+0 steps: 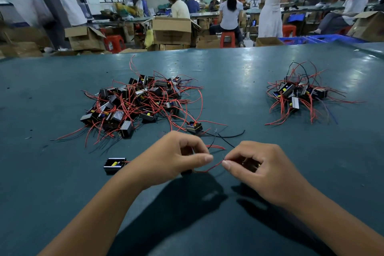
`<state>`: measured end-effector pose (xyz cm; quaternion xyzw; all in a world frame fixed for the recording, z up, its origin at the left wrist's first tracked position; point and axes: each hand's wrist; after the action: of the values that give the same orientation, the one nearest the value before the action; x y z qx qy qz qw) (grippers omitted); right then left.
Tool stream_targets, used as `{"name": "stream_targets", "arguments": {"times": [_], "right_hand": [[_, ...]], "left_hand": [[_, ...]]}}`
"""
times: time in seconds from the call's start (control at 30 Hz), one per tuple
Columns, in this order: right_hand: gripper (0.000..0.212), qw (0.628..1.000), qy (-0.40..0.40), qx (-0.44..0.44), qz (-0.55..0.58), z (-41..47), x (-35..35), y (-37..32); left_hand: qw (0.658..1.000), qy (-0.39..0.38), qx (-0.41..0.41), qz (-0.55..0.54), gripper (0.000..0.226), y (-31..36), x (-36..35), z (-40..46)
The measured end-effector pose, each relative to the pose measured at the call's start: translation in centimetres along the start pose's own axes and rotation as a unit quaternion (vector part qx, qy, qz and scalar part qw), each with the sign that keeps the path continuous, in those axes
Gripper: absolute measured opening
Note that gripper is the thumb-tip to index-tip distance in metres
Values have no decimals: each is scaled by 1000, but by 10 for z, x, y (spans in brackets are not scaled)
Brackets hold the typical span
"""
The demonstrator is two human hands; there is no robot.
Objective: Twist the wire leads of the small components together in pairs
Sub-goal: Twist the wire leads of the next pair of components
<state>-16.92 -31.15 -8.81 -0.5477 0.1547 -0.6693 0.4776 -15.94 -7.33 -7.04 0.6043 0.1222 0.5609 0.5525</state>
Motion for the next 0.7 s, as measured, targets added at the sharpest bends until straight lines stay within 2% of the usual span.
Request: {"name": "stream_targets", "arguments": {"times": [0.1,0.17,0.3,0.4,0.57,0.7], "right_hand": [[17,999,17,-6,29,0,1,-2],[21,999,22,-7,30,0,1,-2],[11,996,92,0,19,4,-2,0],[10,988,135,-49,60,11,-6,3],[20,981,87,-129,117,19,-11,5],[8,985,42,-138,99,18,-7,4]], "left_hand": [[994,110,-12,15,15,-6,0,4],[989,132,-12,64,9,-9,-4,6],[989,78,-17,126,4,-13,-16,8],[994,60,-8,88,11,-16,-17,10],[998,59,-12,23,13,-15,-22,10],[999,44,-21,-8,11,-11,-28,10]]}}
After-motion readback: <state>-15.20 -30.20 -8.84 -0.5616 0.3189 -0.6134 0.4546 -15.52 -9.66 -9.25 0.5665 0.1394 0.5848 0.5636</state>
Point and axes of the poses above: each hand's wrist, its own z-axis towards the middle knuckle, its own x-axis out of the back of the hand, y = z × x, and after that the axes turned 10 degrees about -x, right-handed
